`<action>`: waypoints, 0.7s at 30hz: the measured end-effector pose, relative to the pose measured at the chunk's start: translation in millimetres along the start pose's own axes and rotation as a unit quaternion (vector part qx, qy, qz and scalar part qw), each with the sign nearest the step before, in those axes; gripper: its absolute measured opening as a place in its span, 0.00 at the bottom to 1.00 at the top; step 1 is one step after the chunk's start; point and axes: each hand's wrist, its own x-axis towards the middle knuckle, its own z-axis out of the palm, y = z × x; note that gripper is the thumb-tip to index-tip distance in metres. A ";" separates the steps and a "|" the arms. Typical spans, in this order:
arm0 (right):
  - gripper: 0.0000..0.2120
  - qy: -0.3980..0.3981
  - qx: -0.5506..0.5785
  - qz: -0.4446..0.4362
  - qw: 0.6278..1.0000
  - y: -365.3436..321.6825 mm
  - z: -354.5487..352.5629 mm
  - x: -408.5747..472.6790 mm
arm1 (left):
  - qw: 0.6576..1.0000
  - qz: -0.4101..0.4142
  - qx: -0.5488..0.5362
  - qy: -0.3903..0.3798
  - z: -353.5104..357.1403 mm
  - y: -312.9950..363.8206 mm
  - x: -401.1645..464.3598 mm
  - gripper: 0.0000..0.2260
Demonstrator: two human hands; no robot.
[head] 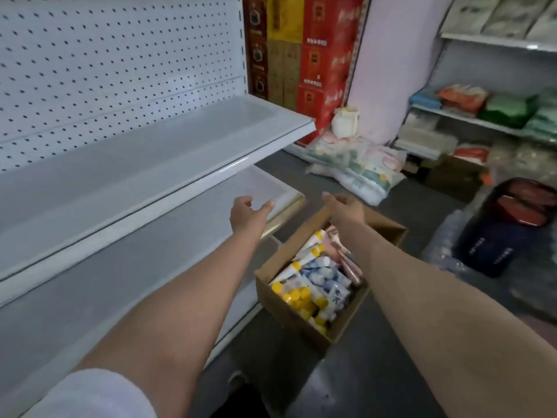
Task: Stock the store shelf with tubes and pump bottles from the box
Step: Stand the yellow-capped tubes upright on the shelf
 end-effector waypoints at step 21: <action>0.27 0.078 -0.044 0.374 0.923 198.5 1.8 121.2 | 0.932 -0.180 0.189 -0.252 171.1 -160.0 109.4 0.23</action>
